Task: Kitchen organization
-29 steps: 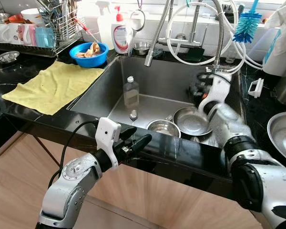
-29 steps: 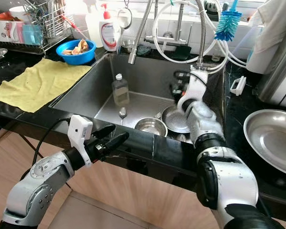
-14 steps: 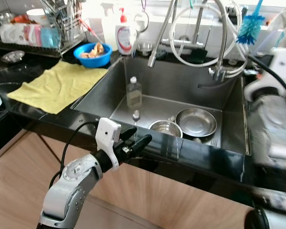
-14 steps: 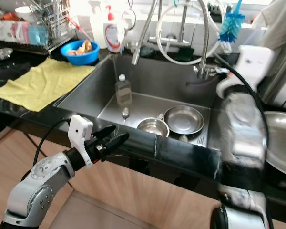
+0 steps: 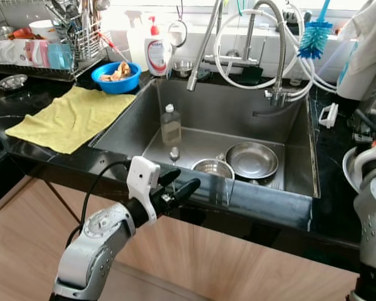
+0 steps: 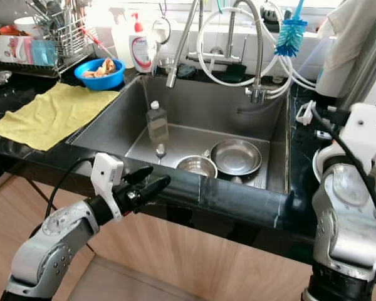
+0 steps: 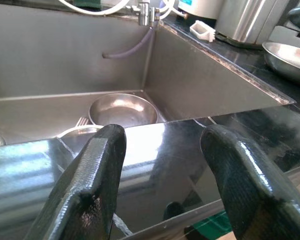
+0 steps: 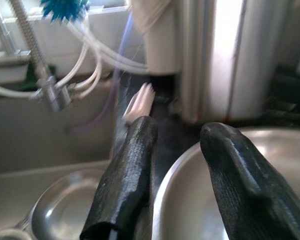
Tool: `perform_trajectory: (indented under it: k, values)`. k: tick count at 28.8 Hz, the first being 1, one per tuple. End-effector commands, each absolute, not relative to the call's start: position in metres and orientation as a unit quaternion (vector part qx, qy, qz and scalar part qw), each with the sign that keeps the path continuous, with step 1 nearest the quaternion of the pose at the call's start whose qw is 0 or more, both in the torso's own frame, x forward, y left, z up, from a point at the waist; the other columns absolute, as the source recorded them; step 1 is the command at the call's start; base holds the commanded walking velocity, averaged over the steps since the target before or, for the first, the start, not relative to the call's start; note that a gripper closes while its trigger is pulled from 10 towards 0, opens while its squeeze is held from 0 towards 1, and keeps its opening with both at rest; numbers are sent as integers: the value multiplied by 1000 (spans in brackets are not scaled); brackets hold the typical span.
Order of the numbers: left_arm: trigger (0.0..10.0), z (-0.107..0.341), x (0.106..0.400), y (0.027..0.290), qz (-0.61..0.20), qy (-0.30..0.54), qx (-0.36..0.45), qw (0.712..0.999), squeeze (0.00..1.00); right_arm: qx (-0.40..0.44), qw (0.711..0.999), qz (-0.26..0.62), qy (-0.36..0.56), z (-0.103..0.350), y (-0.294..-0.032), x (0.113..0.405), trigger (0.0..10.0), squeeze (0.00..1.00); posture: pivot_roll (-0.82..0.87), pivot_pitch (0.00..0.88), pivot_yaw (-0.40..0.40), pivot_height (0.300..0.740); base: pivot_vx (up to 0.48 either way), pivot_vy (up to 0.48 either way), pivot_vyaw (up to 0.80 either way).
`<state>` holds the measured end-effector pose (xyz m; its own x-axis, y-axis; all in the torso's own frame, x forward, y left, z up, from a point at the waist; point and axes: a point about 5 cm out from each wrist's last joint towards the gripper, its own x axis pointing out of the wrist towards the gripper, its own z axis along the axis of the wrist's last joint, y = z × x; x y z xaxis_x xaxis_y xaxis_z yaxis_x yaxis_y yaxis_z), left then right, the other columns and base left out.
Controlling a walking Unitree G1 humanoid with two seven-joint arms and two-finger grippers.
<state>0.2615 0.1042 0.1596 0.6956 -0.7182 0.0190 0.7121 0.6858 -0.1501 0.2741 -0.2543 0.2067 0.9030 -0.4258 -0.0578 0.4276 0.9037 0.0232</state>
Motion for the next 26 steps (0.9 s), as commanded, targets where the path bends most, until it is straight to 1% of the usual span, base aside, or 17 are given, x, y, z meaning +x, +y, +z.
perform_trajectory:
  k: [1,5,15,16,17,18,26]
  values:
    - [10000,162,262,104,-393,14,-66,917,0,42,978,-202,39,203,-247,274,10000,1000,-60,0,46,740,0,0,0]
    - [10000,161,262,105,-392,14,-65,918,0,39,979,-196,43,205,-243,275,10000,1000,-58,0,44,740,0,0,0]
    - [10000,160,260,105,-392,17,-65,917,0,23,977,-203,59,205,-244,274,10000,1000,-60,0,43,740,0,0,0]
    - [10000,159,260,105,-393,18,-65,917,0,19,977,-204,61,205,-244,274,10000,949,-60,0,43,740,0,0,0]
    - [10000,159,260,105,-393,18,-65,917,0,15,977,-205,65,205,-245,274,10000,196,-60,0,43,740,0,0,0]
    - [10000,159,260,105,-393,18,-65,917,0,10,976,-207,74,203,-245,273,10000,0,-59,0,41,740,0,0,0]
    - [10000,159,260,104,-393,18,-65,917,0,5,972,-206,115,195,-246,274,10000,0,-58,0,38,740,0,0,0]
